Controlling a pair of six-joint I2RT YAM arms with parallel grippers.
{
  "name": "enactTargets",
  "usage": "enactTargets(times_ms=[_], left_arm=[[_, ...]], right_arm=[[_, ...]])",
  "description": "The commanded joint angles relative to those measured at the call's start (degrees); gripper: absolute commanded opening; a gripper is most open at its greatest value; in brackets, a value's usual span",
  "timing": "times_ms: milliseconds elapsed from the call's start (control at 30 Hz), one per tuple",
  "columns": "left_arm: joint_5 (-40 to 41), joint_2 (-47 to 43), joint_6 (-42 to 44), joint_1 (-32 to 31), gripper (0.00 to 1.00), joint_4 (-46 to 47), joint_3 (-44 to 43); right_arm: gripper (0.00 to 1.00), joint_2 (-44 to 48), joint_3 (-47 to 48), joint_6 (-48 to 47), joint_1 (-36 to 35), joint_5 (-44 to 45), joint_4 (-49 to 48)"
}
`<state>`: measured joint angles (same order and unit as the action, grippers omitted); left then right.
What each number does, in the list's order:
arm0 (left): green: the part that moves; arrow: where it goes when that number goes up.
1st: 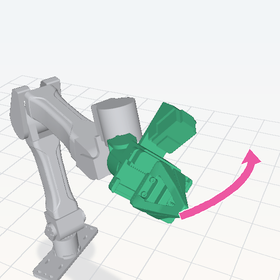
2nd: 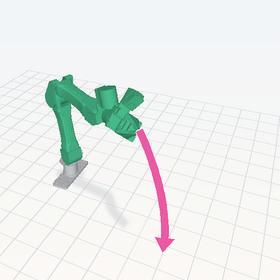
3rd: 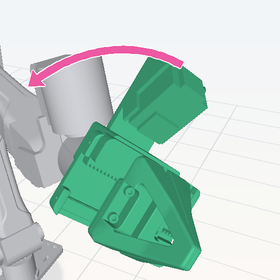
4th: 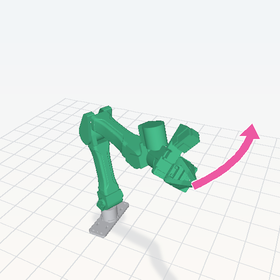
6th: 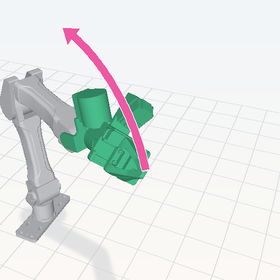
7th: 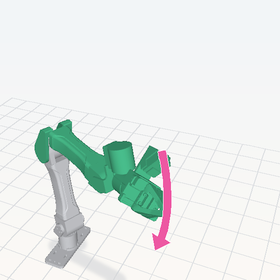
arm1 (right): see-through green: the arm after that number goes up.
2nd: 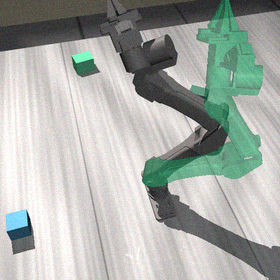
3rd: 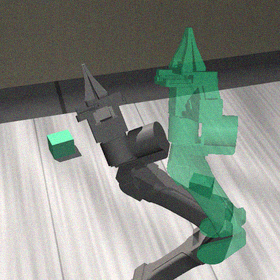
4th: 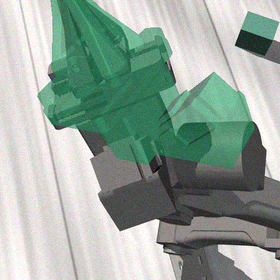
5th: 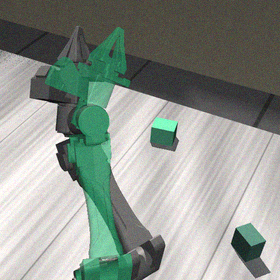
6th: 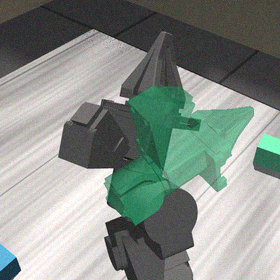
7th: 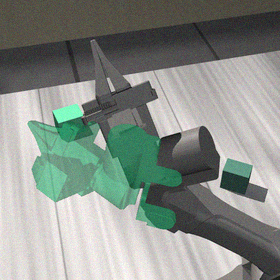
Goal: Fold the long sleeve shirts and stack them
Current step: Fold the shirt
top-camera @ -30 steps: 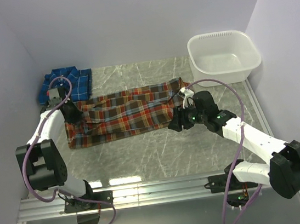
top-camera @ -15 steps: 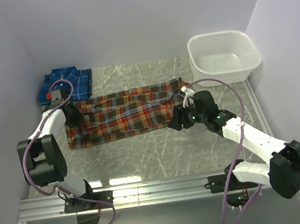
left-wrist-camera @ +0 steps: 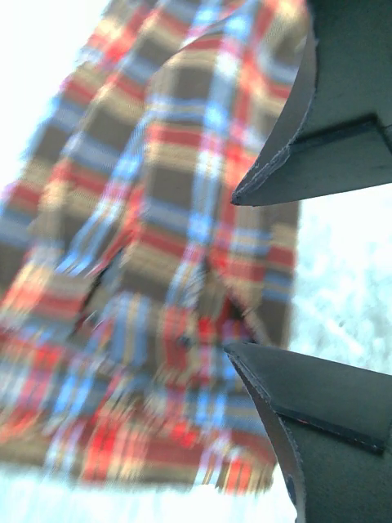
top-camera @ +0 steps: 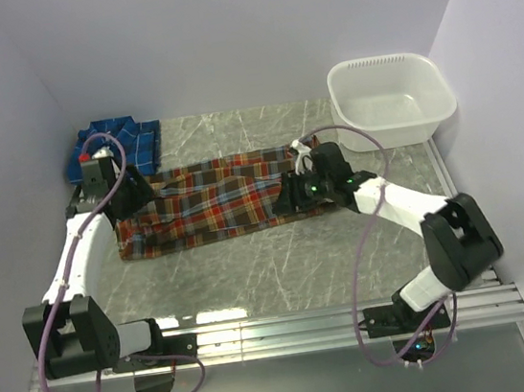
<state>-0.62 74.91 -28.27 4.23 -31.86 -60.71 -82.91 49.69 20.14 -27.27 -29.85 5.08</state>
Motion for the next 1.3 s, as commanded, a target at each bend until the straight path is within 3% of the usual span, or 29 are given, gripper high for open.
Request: enactTargets(times_ms=[0, 133, 267, 433, 633, 867, 1000, 1133, 1267], left_arm=[[-9.0, -2.6, -1.9, -1.1, 0.73, 0.6, 5.0], [-14.7, -3.1, -3.4, -1.5, 0.7, 6.0, 9.5], [-17.8, 0.0, -6.3, -1.5, 0.68, 10.7, 14.2], [-12.7, 2.4, -8.5, -1.3, 0.64, 13.3, 17.3], [-8.8, 6.9, -10.8, -0.2, 0.64, 16.2, 20.6], [-7.1, 5.3, -12.0, 1.4, 0.65, 15.6, 20.2], [-10.8, 2.3, -10.6, 1.0, 0.68, 14.1, 17.5], [-13.7, -0.6, -10.2, -0.3, 0.68, 14.6, 14.7], [-14.2, 0.0, -10.6, -0.3, 0.67, 16.2, 13.7]], right_arm=[[0.54, -5.6, 3.9, 1.7, -0.6, -3.3, -4.9], [0.5, -13.7, 5.2, 4.5, 1.0, -3.9, -8.2], [0.48, -17.8, 0.7, 12.7, 8.7, -10.0, -20.5], [0.47, -20.2, -7.4, 20.5, 14.9, -12.5, -29.4], [0.48, -18.4, -15.0, 24.2, 18.5, -7.3, -34.3], [0.47, -7.7, -18.6, 21.9, 18.4, 0.5, -31.7], [0.48, -0.8, -14.6, 19.4, 15.8, 0.8, -29.3], [0.48, -1.4, -8.1, 20.6, 8.7, -0.8, -31.9], [0.48, -8.9, -0.2, 24.5, 0.2, -1.4, -38.0]])
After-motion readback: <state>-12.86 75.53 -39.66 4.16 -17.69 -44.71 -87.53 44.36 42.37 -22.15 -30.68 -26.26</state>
